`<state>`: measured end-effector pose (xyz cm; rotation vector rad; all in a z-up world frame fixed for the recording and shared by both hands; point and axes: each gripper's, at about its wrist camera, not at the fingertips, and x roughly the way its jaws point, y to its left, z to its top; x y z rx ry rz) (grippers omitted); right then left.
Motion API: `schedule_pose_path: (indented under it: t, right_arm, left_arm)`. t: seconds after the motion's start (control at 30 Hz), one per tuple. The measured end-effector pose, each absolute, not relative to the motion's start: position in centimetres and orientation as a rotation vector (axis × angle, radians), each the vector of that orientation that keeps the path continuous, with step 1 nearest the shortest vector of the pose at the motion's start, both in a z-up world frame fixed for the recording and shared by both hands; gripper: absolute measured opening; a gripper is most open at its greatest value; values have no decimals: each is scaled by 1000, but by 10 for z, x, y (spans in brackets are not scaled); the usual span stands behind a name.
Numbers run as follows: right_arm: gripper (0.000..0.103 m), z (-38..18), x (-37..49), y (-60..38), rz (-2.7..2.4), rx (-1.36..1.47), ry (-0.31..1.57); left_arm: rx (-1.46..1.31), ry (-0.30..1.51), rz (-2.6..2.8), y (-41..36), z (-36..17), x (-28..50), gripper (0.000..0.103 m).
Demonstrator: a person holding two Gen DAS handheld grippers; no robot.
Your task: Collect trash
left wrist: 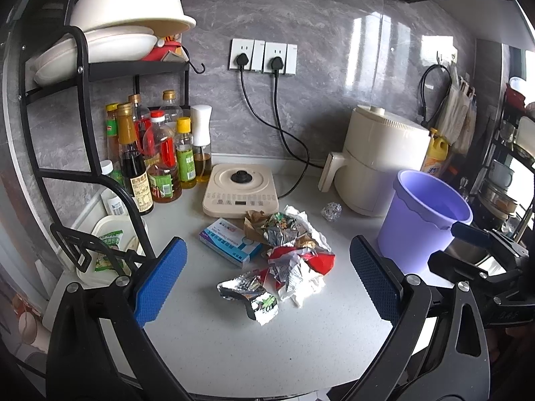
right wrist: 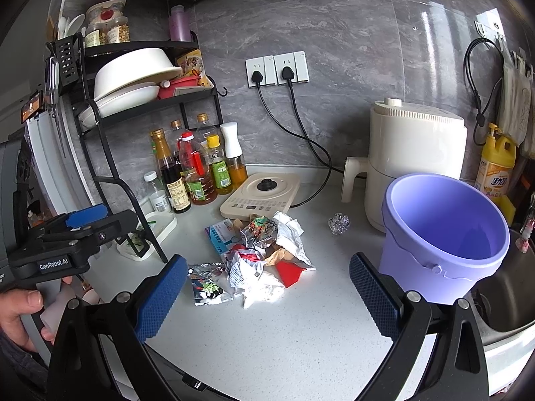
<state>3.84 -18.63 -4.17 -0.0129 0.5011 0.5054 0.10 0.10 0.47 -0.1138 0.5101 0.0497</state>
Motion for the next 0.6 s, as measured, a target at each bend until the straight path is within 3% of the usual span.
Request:
schedule_pose_path:
  t: [0.6]
  right_arm:
    - [95,-44,45,-186,495,5,518]
  left_arm:
    - [-136,521,60,15,-2,3,97]
